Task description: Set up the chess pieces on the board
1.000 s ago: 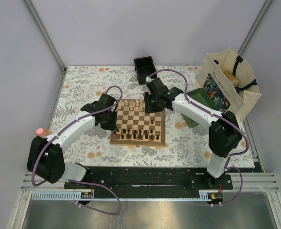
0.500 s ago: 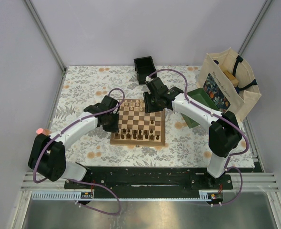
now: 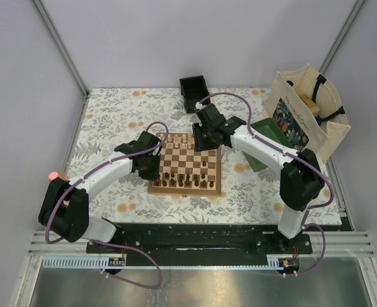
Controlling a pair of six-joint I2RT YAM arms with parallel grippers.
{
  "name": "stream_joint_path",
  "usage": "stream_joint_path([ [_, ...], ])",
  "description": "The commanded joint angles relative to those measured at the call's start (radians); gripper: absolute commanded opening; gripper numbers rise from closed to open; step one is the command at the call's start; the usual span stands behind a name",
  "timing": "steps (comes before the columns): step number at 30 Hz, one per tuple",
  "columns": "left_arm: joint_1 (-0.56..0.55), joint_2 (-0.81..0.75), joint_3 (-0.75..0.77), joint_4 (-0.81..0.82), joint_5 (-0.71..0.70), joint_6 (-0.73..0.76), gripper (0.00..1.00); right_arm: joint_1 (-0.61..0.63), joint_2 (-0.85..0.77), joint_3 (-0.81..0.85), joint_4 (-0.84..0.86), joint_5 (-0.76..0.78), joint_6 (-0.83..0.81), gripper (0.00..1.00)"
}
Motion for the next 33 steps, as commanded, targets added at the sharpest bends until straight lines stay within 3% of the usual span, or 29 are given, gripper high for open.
stream_joint_path([
  [1,-0.006,0.003,-0.008,0.038,-0.009,-0.014,0.1,-0.008,-0.012,0.031,0.008,-0.007,0.0,0.45],
  [8,-0.009,0.012,-0.017,0.046,-0.026,-0.02,0.22,-0.01,-0.014,0.026,0.01,-0.006,0.001,0.45],
  [33,-0.011,0.036,-0.003,0.089,-0.066,-0.031,0.23,-0.01,-0.006,0.028,0.011,-0.01,0.001,0.45],
])
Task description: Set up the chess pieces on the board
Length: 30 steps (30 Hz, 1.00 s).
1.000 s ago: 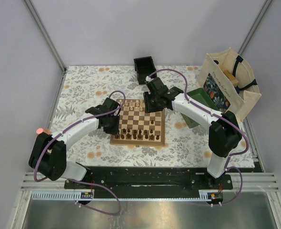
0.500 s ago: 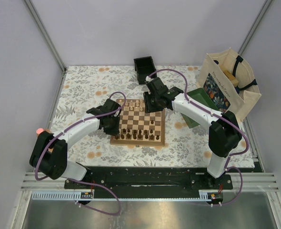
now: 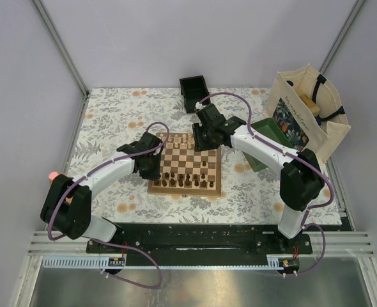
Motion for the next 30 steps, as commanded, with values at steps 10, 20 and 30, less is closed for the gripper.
stream_joint_path([
  [10,-0.004,-0.003,0.005,0.034,-0.014,-0.008,0.38,-0.01,-0.006,0.028,0.011,-0.01,-0.001,0.45],
  [20,-0.004,-0.103,0.005,-0.021,-0.056,-0.012,0.52,-0.011,-0.003,0.026,0.01,-0.002,-0.004,0.46],
  [30,-0.003,-0.187,0.057,-0.027,-0.198,0.008,0.8,-0.011,0.061,0.032,-0.062,-0.004,-0.027,0.49],
])
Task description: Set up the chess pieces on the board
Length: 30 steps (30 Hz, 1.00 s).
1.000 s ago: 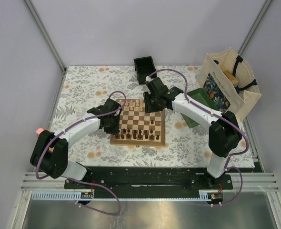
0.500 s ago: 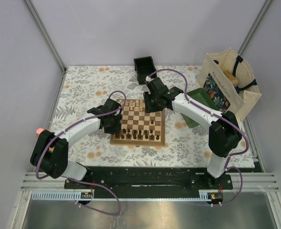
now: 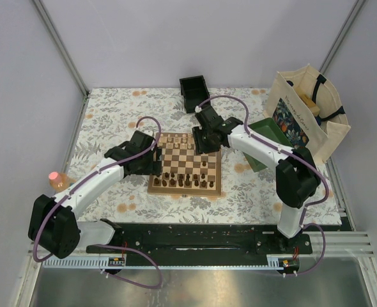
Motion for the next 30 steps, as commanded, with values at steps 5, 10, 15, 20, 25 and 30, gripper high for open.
stream_joint_path([
  [5,0.0,-0.014,0.071,0.021,-0.125,0.026,0.99,-0.007,0.062,0.029,-0.044,-0.008,-0.014,0.49],
  [10,-0.001,-0.022,0.07,0.033,-0.13,0.029,0.99,-0.004,0.08,0.025,-0.048,-0.005,-0.009,0.49],
  [15,-0.001,-0.02,0.073,0.036,-0.141,0.032,0.99,-0.004,0.094,0.02,-0.05,0.009,-0.012,0.49],
  [20,-0.001,-0.014,0.082,0.038,-0.139,0.035,0.99,-0.004,0.119,0.031,-0.051,0.009,-0.006,0.47],
  [25,-0.001,-0.008,0.087,0.038,-0.135,0.038,0.99,-0.005,0.137,0.038,-0.053,0.018,-0.005,0.45],
  [30,-0.001,-0.008,0.088,0.038,-0.141,0.038,0.99,-0.005,0.146,0.043,-0.054,0.023,-0.006,0.41],
])
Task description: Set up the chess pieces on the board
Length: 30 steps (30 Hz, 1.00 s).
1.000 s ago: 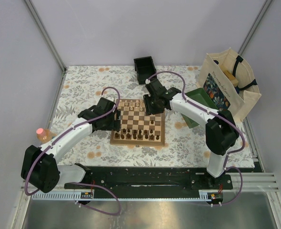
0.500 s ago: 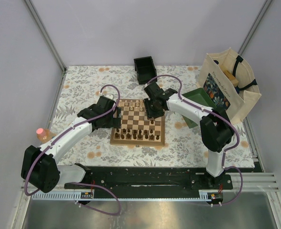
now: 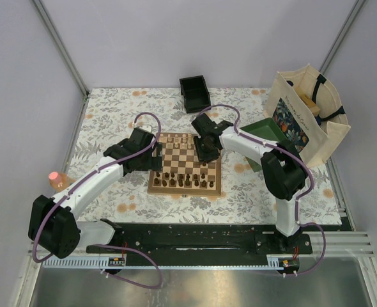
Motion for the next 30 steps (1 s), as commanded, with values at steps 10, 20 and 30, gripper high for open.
stream_joint_path([
  [10,0.0,0.004,0.05,0.032,-0.021,0.014,0.99,-0.006,-0.009,0.037,-0.005,0.032,-0.004,0.3],
  [20,0.0,0.015,0.05,0.032,-0.012,0.013,0.99,-0.003,-0.031,0.017,-0.008,0.04,-0.008,0.22],
  [30,0.0,0.016,0.056,0.032,-0.009,0.011,0.99,-0.005,-0.139,-0.047,-0.01,0.049,-0.002,0.2],
])
